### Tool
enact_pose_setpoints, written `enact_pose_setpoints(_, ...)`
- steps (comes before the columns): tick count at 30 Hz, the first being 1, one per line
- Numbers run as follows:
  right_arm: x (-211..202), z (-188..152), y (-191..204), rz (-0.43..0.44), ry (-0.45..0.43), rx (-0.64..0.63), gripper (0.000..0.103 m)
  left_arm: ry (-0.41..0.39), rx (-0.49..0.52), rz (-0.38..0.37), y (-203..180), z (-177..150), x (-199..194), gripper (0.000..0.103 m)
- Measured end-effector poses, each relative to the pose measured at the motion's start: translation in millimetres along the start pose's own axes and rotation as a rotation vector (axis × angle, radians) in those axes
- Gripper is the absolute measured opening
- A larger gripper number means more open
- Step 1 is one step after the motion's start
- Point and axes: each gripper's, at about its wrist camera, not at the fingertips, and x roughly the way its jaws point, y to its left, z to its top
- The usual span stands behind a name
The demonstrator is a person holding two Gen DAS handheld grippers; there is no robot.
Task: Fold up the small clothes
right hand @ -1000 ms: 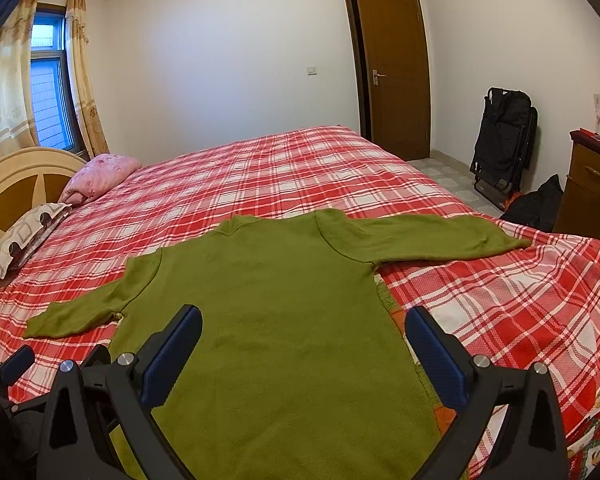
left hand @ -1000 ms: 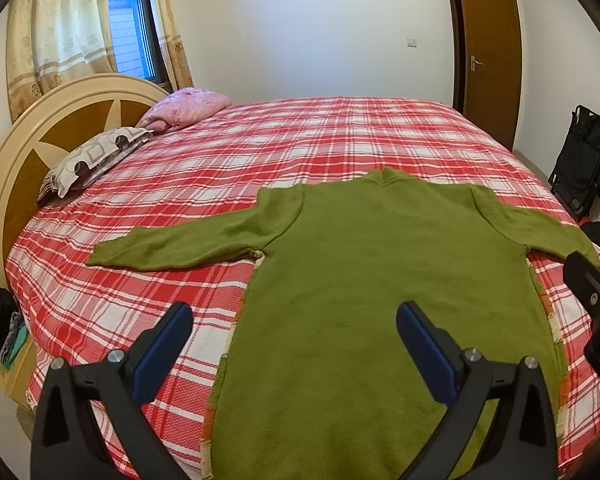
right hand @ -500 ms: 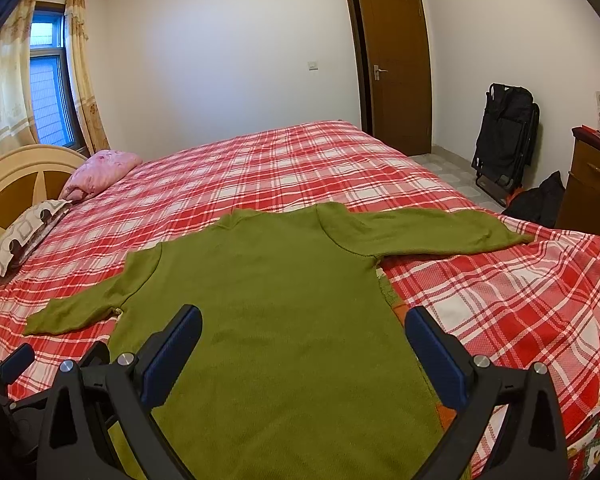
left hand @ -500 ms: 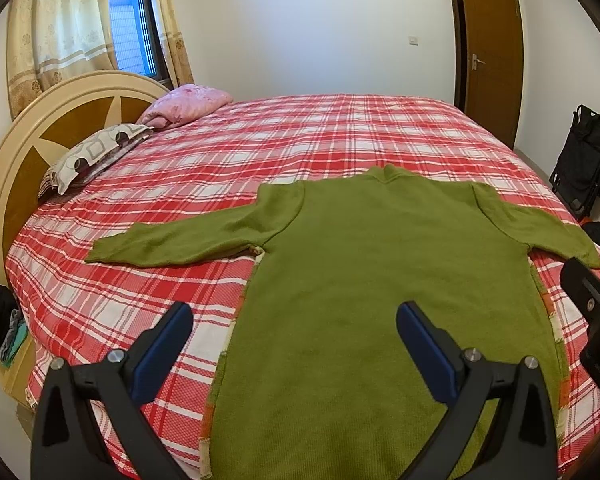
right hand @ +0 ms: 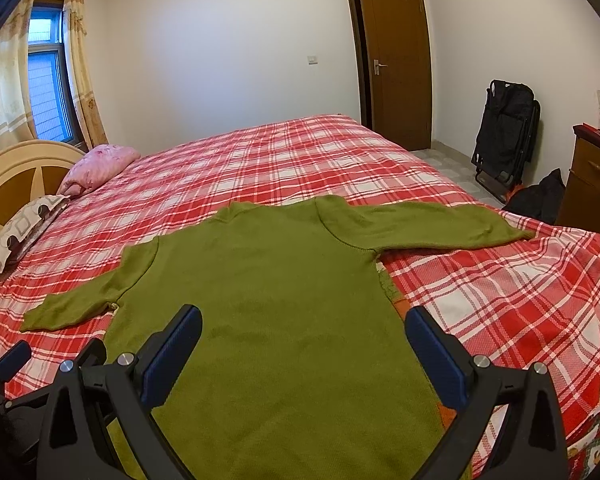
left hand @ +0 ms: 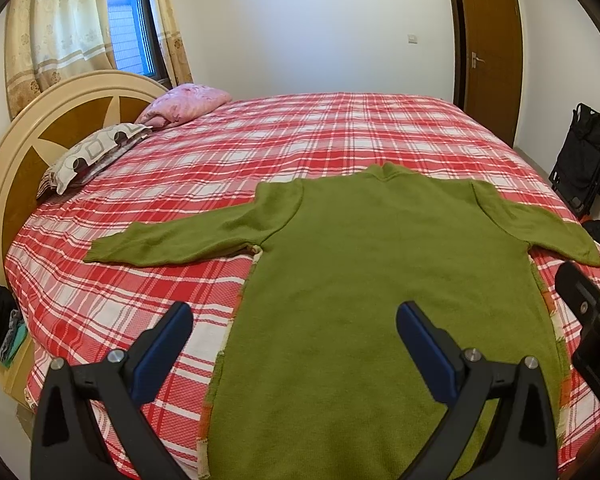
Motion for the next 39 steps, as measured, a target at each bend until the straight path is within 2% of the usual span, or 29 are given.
enact_pose_setpoints(10,6.7,0.5,-5.3,-0.010,0.009,0.006,0.102,0.011,0.005,0.000,-1.9,-2.0,2.5,0.103)
enact_pose_setpoints(14,18.3,5.3,-17.9,-0.024,0.022,0.027,0.102,0.004,0.010,-0.013,-3.5,-1.4,5.1,0.103)
enact_pose_setpoints(18,42.3,14.5,-48.0,-0.001,0.068,0.086,0.102,-0.001,0.011,-0.006,-1.2,-0.7,13.4,0.103)
enact_pose_setpoints(20,54.5,24.1,-71.8,-0.004,0.066,0.131,0.102,0.016,0.003,-0.019,3.0,-0.1,21.8,0.103)
enact_pose_setpoints(25,94.1,62.6,-151.8,-0.106,0.077,0.228,0.100,0.029,-0.009,-0.017,14.9,8.3,39.7,0.103)
enact_pose_setpoints(28,118.1,80.1,-221.7,-0.125,0.113,0.413,0.100,0.041,-0.024,-0.005,23.0,12.7,49.5,0.103)
enact_pose_setpoints(31,137.0,87.6,-289.1,-0.173,0.127,0.577,0.086,0.063,-0.053,0.015,33.8,15.4,62.0,0.103)
enact_pose_setpoints(34,159.5,84.6,-344.9,-0.181,0.180,0.710,0.084,0.088,-0.087,0.017,43.9,16.9,74.9,0.103)
enact_pose_setpoints(36,167.3,81.1,-372.3,-0.197,0.182,0.789,0.084,0.098,-0.101,0.029,48.3,17.4,80.9,0.103)
enact_pose_setpoints(39,180.8,79.2,-399.9,-0.258,0.211,0.823,0.084,0.104,-0.106,0.066,53.0,20.3,90.2,0.103)
